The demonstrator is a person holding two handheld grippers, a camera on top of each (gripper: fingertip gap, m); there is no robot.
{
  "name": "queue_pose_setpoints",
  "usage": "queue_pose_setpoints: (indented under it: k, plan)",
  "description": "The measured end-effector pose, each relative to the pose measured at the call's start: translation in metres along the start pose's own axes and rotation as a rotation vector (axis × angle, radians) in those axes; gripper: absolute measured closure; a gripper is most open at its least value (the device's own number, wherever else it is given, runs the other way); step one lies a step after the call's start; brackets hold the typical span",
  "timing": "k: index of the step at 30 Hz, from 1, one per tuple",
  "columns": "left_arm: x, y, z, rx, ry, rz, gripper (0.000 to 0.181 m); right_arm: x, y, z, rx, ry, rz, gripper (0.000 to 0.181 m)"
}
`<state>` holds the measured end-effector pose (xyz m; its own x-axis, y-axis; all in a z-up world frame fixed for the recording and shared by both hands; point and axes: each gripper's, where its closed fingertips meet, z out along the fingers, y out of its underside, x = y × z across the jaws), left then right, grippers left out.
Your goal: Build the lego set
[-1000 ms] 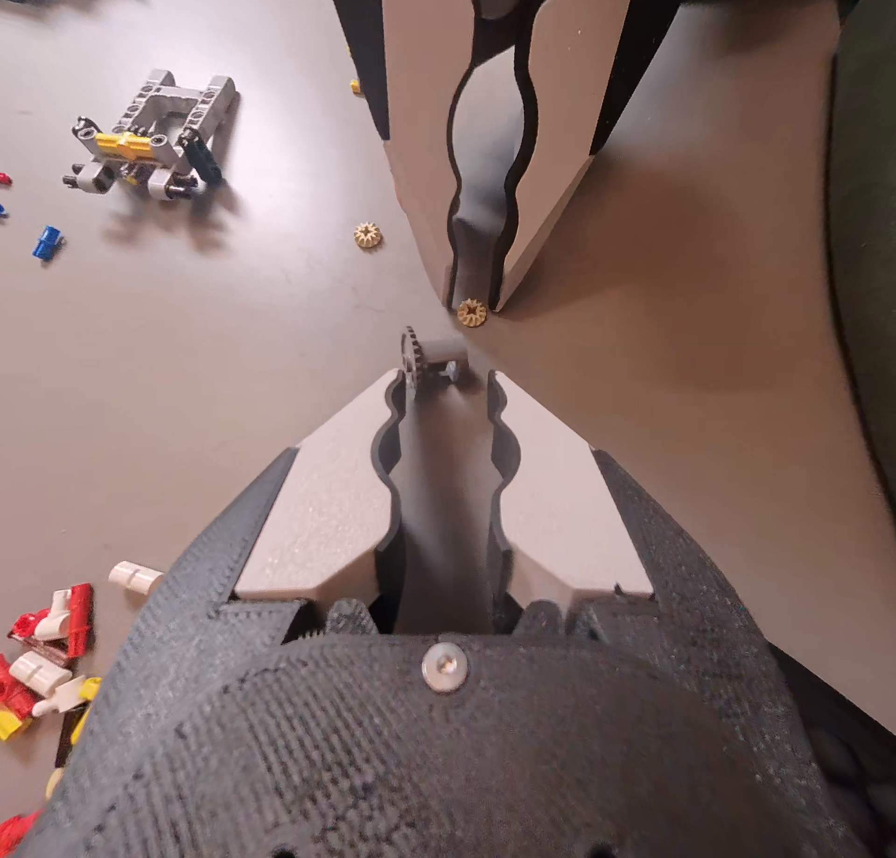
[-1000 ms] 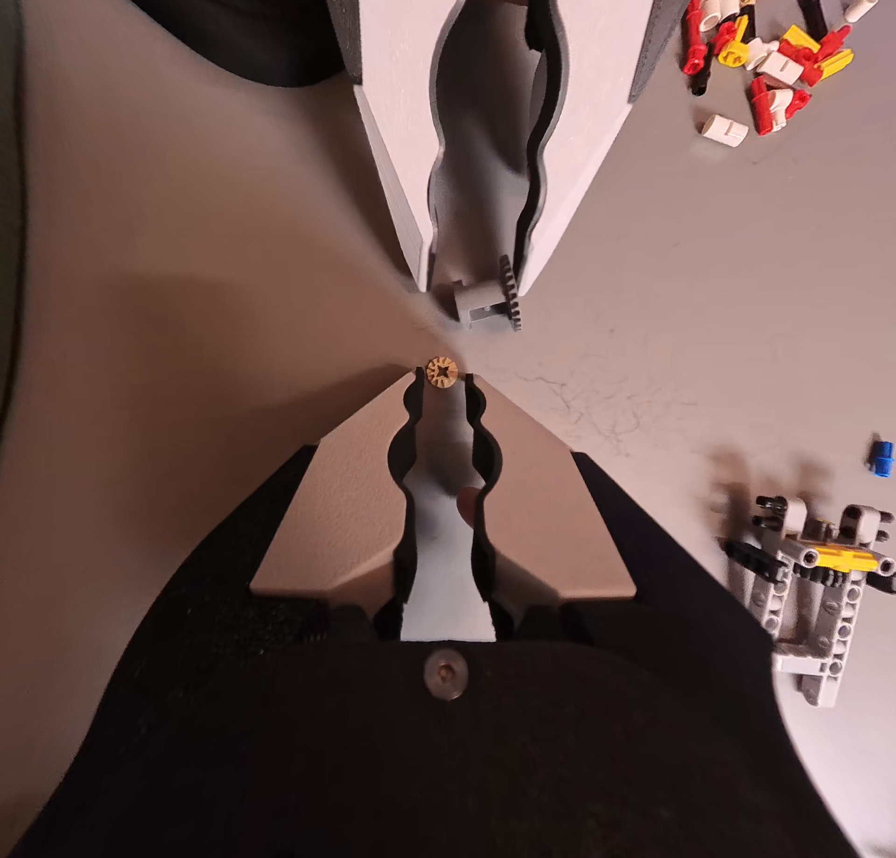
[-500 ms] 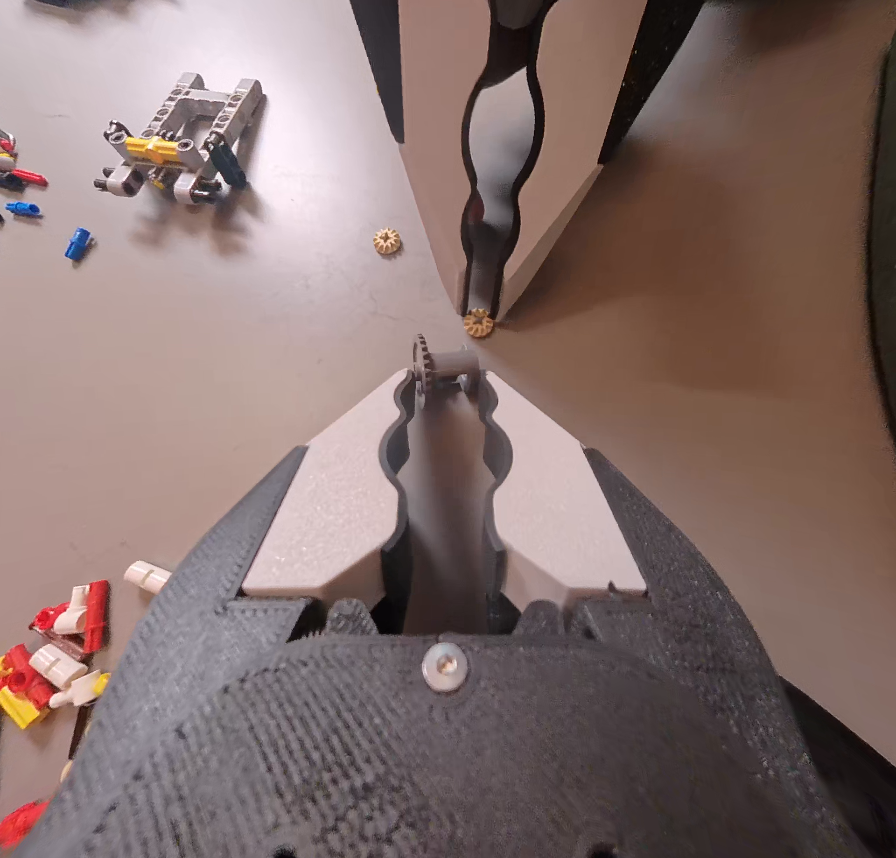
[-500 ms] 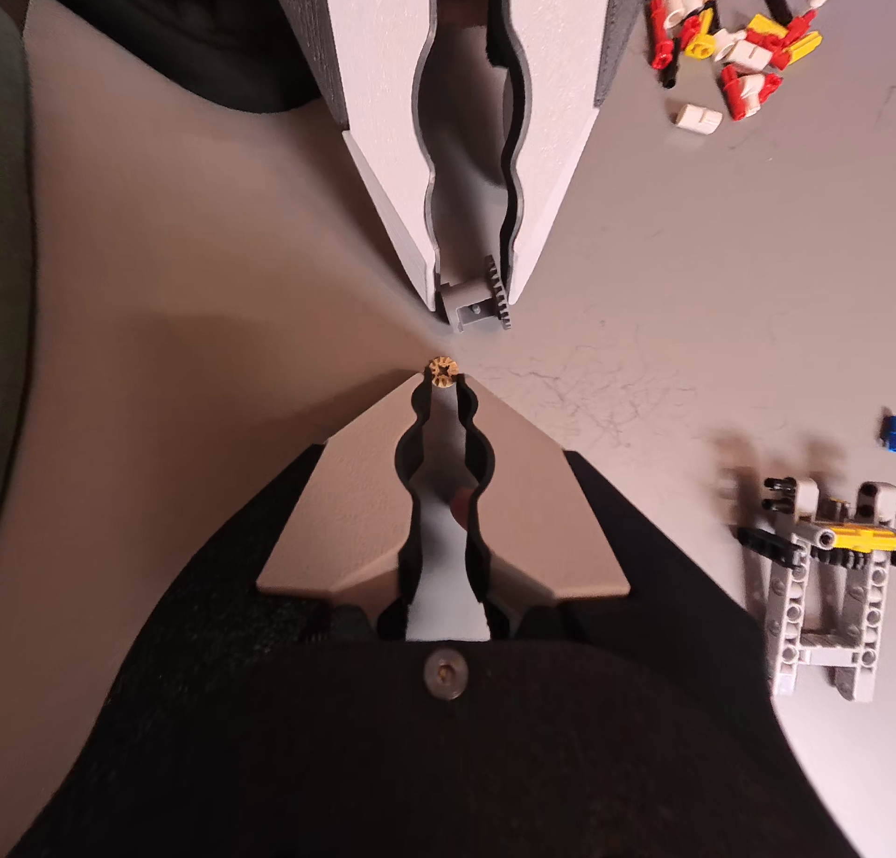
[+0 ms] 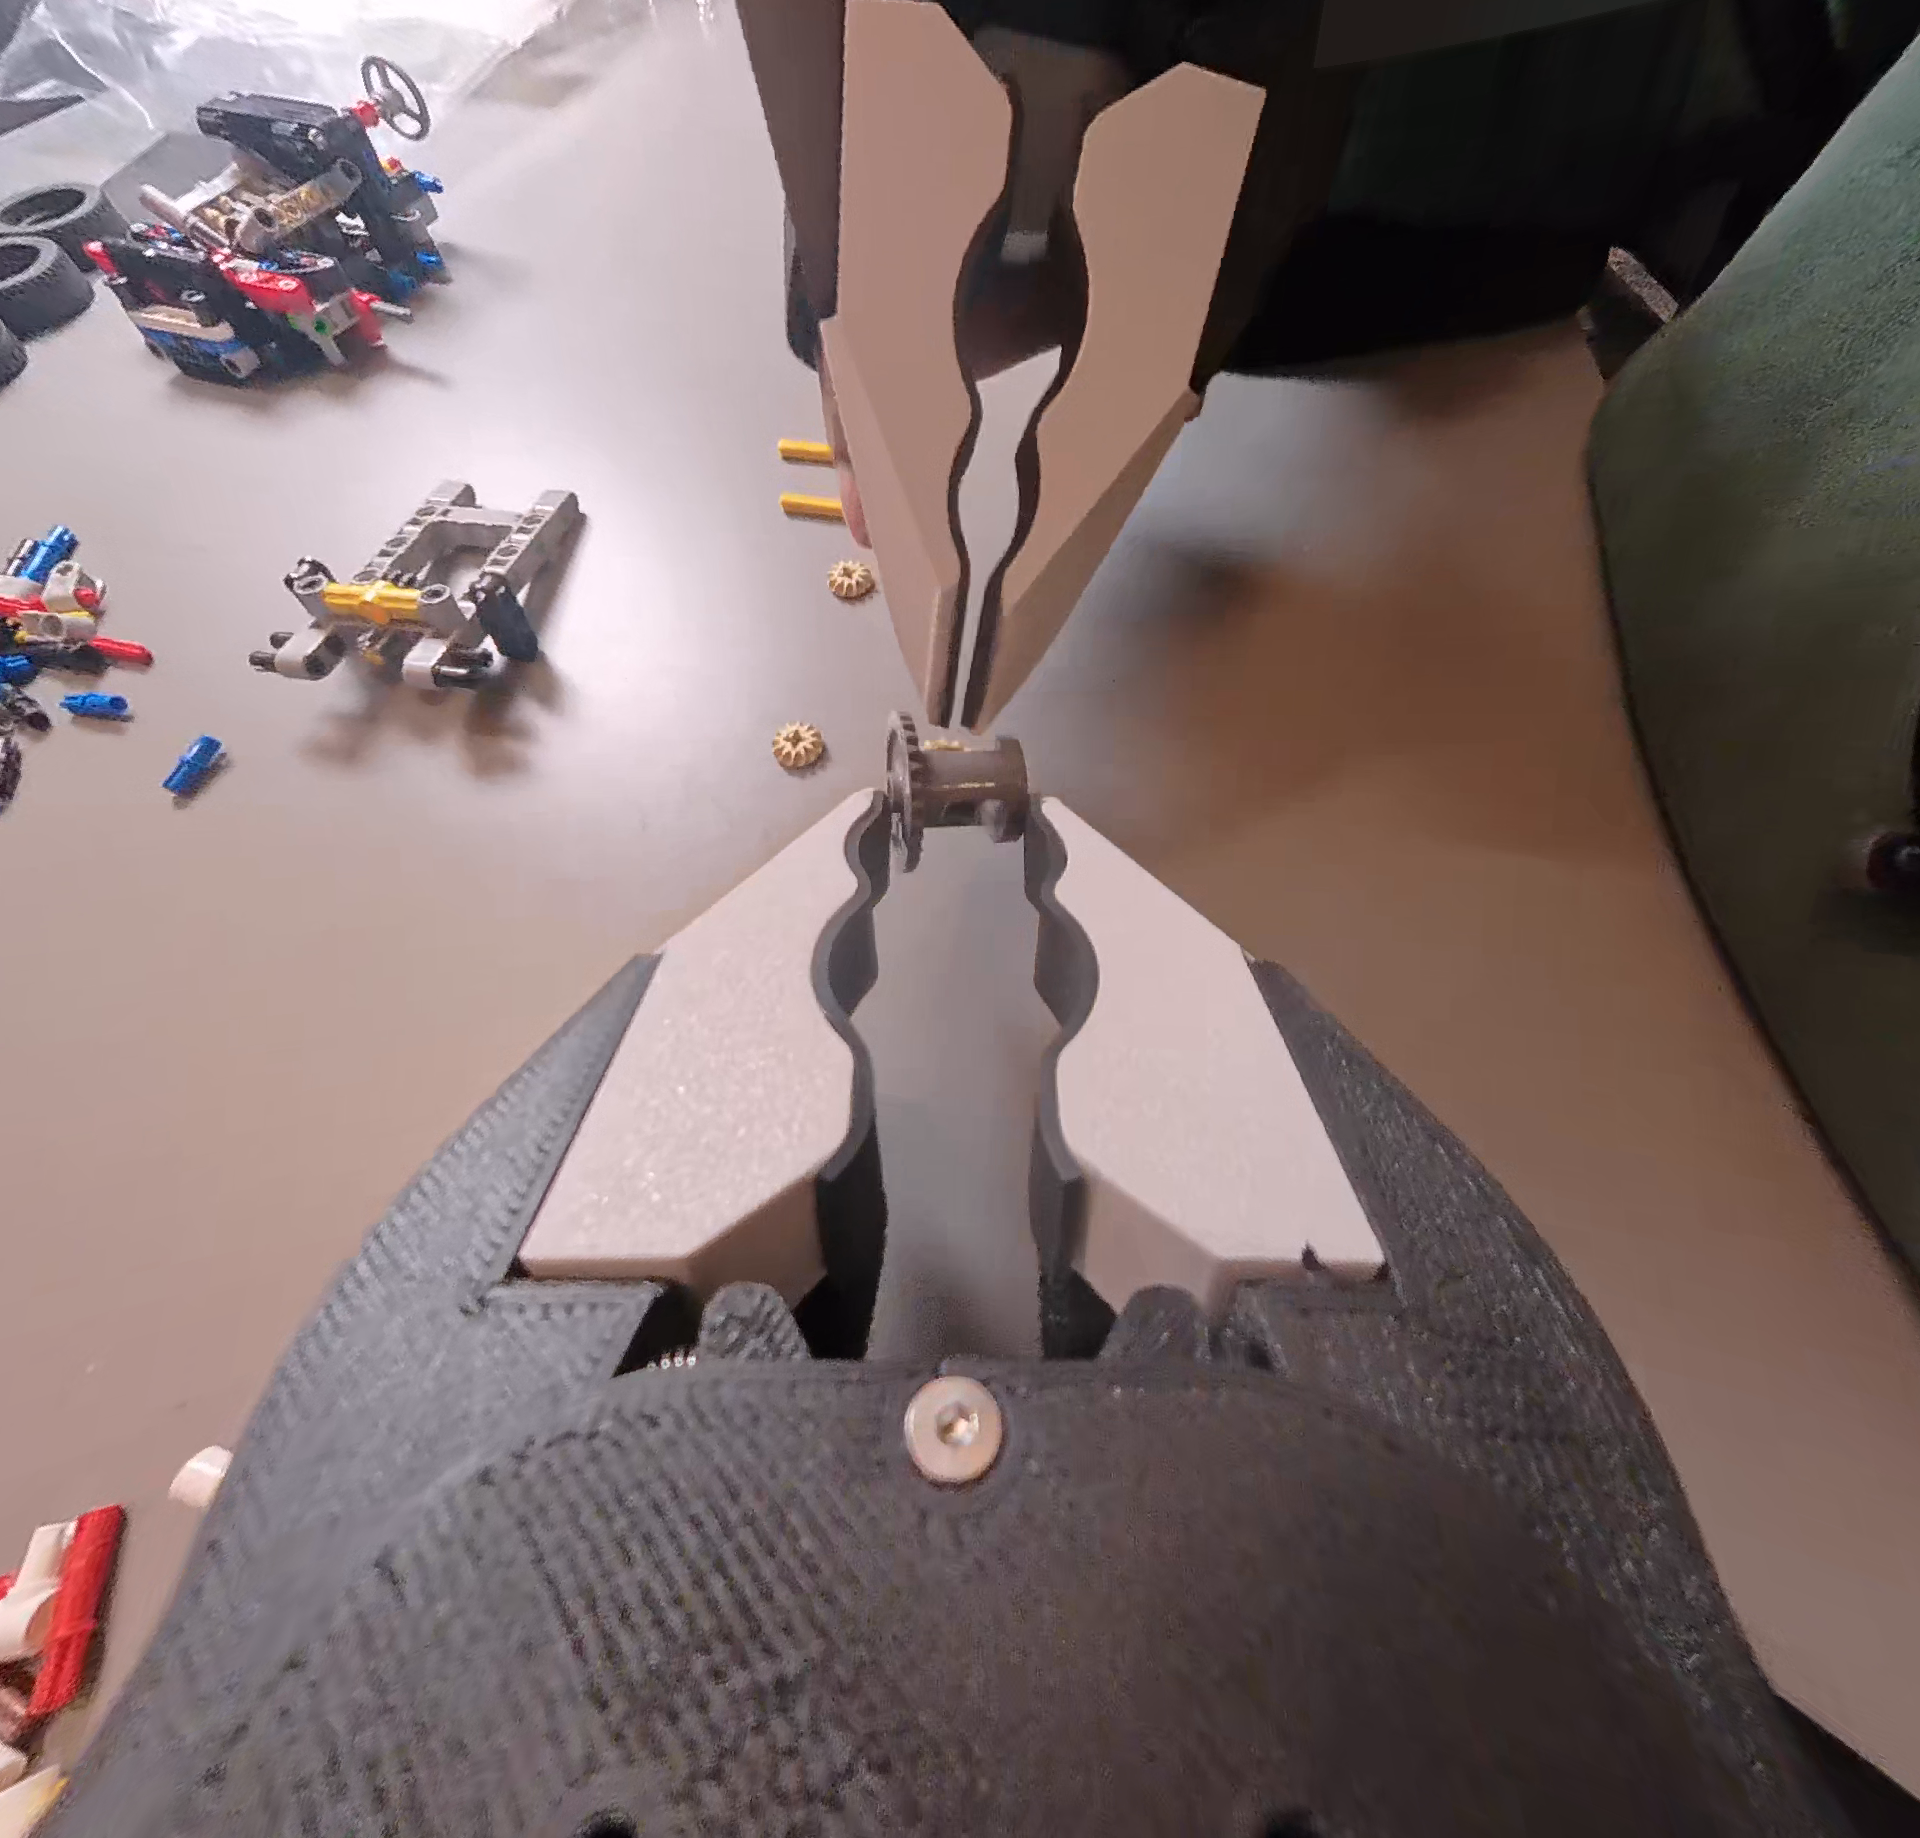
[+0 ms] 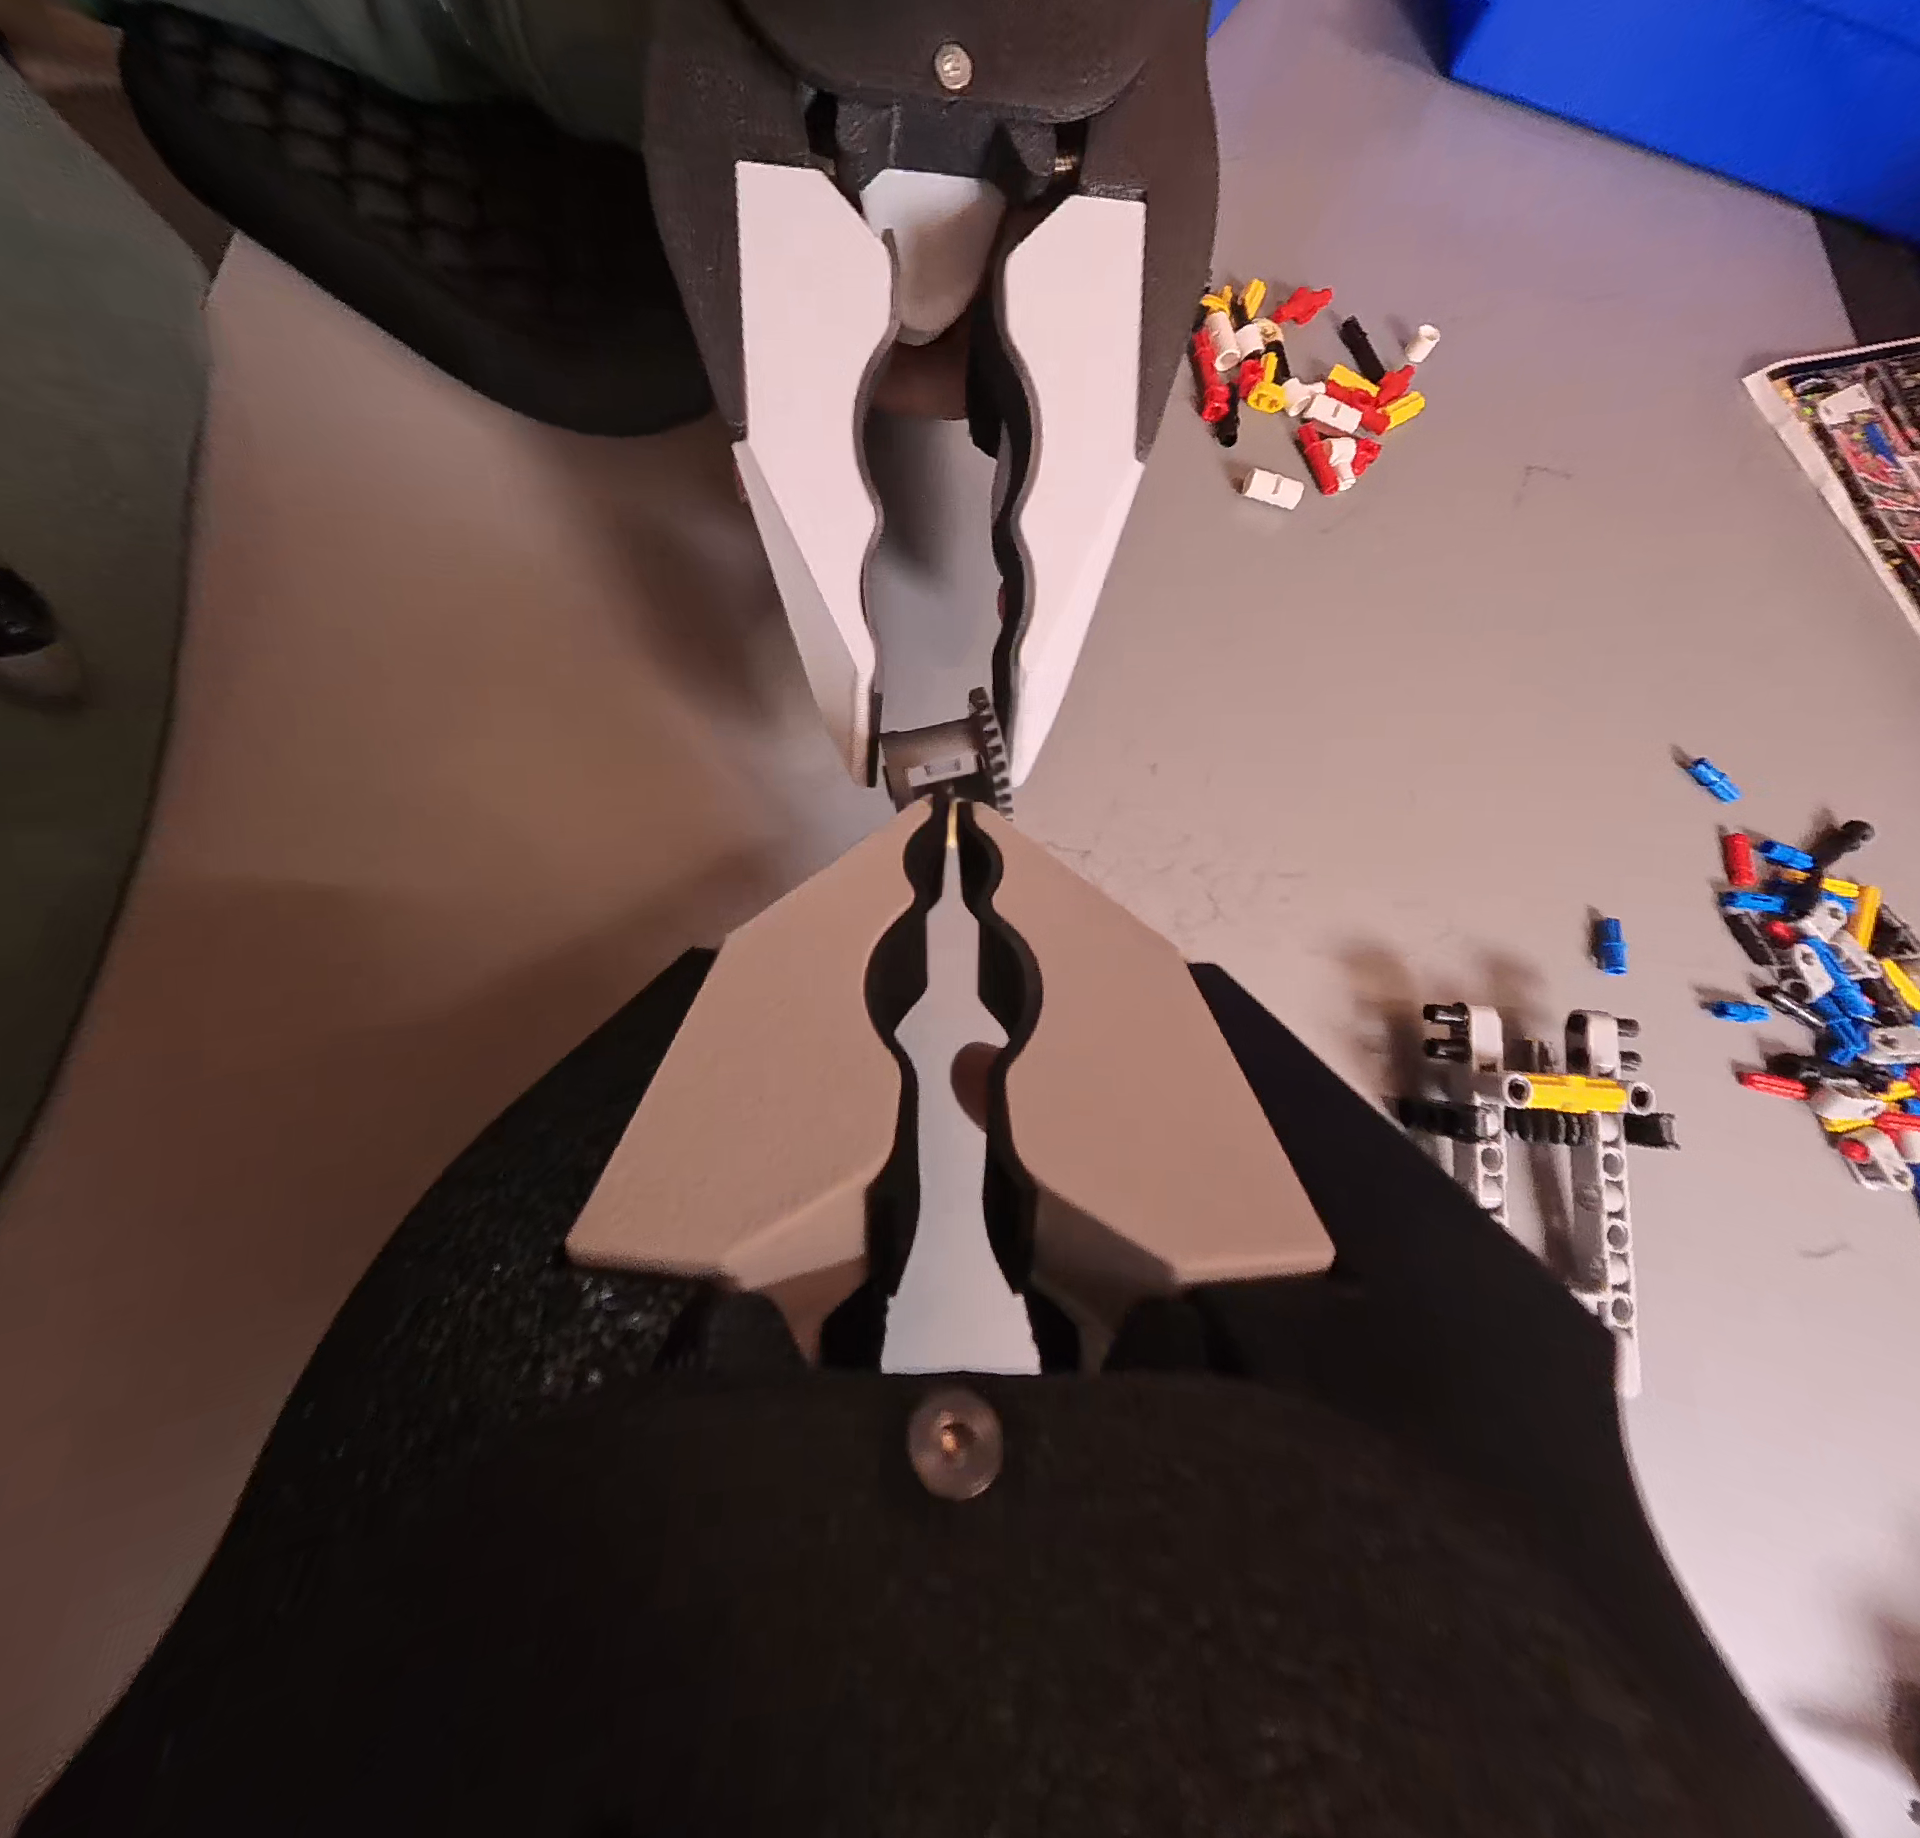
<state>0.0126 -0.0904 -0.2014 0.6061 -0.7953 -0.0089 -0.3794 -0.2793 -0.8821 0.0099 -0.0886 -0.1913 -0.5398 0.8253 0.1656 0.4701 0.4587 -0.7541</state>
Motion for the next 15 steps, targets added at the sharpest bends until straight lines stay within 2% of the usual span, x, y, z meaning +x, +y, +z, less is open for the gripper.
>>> queue_pose_setpoints:
  k: [1,5,11,15]
  plan:
    - [0.001,0.000,0.001,-0.001,0.004,-0.001,0.157,-0.001,0.000,0.000,-0.004,0.002,-0.007,0.180]
    - [0.001,0.005,0.002,-0.031,-0.001,0.005,0.157,0.000,0.006,0.001,-0.021,-0.002,0.005,0.178]
    - [-0.007,0.018,0.004,-0.114,-0.049,0.004,0.157,0.013,0.038,-0.012,-0.119,0.001,0.049,0.171]
    - [-0.012,0.027,0.006,-0.167,-0.072,-0.002,0.157,0.013,0.047,-0.005,-0.144,-0.015,0.103,0.170]
